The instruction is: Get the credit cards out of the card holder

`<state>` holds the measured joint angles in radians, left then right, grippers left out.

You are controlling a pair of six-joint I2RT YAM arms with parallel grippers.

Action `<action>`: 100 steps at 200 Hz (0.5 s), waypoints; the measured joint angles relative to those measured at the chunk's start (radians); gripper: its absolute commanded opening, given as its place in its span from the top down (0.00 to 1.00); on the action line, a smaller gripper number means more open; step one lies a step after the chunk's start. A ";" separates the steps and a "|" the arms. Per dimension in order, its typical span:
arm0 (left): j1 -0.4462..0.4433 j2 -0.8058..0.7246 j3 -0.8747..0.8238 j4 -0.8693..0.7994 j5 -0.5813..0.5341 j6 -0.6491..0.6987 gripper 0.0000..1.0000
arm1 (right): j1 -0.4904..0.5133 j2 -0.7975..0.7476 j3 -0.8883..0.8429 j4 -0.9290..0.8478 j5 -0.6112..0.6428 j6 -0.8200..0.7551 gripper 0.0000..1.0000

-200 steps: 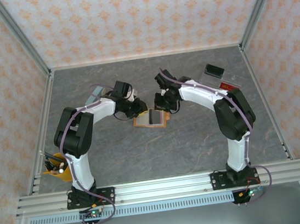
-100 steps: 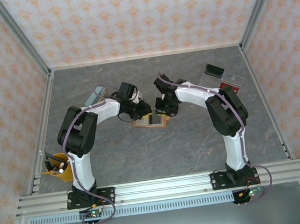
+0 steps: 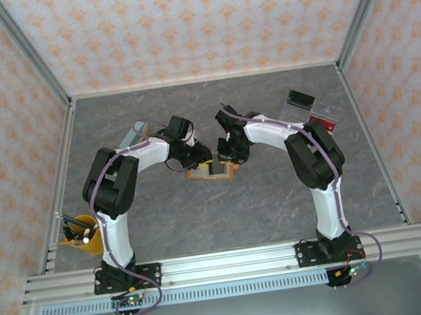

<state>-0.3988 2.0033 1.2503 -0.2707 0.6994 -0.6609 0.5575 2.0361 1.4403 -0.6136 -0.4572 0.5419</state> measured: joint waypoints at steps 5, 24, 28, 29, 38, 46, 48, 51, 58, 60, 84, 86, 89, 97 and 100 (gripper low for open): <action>0.000 0.000 0.000 0.000 0.000 0.000 0.74 | 0.000 0.000 0.000 0.000 0.000 -0.001 0.85; 0.001 0.000 0.000 0.000 -0.001 0.000 0.74 | -0.002 0.002 0.000 0.000 -0.003 -0.004 0.85; 0.002 0.000 0.000 0.000 -0.001 0.000 0.74 | -0.002 0.002 0.000 0.000 -0.003 -0.004 0.85; 0.002 0.000 0.000 0.000 -0.001 0.000 0.74 | -0.002 0.002 0.000 0.000 -0.003 -0.004 0.85; 0.002 0.000 0.000 -0.001 -0.001 0.000 0.74 | -0.002 0.003 0.000 0.000 -0.003 -0.004 0.85; 0.002 0.000 0.000 -0.002 -0.002 0.002 0.74 | -0.002 0.003 0.000 -0.001 -0.003 -0.004 0.85; 0.002 0.000 0.000 -0.002 -0.002 0.004 0.73 | -0.002 0.003 0.001 -0.001 -0.003 -0.004 0.85; 0.002 0.000 0.000 -0.002 -0.003 0.004 0.73 | -0.002 0.003 0.001 -0.001 -0.003 -0.004 0.85; 0.002 0.000 0.000 -0.002 -0.004 0.007 0.73 | -0.002 0.003 0.002 -0.002 -0.003 -0.004 0.85; 0.002 0.000 0.000 -0.002 -0.004 0.007 0.73 | -0.002 0.003 0.002 -0.002 -0.003 -0.004 0.85; 0.002 0.000 0.000 -0.003 -0.005 0.013 0.73 | -0.004 0.003 0.002 -0.003 -0.003 -0.004 0.85; 0.002 0.000 0.000 -0.003 -0.005 0.014 0.73 | -0.004 0.003 0.002 -0.003 -0.003 -0.004 0.85; 0.002 0.000 0.000 -0.003 -0.004 0.014 0.73 | -0.004 0.003 0.002 -0.003 -0.003 -0.004 0.85; 0.002 0.000 0.000 -0.003 -0.004 0.015 0.73 | -0.004 0.003 0.002 -0.003 -0.003 -0.004 0.85; 0.002 0.000 0.000 -0.003 -0.004 0.015 0.73 | -0.004 0.003 0.002 -0.003 -0.003 -0.004 0.85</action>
<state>-0.3965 2.0033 1.2507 -0.2733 0.6952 -0.6456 0.5537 2.0396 1.4418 -0.6163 -0.4603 0.5377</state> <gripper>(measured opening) 0.265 0.152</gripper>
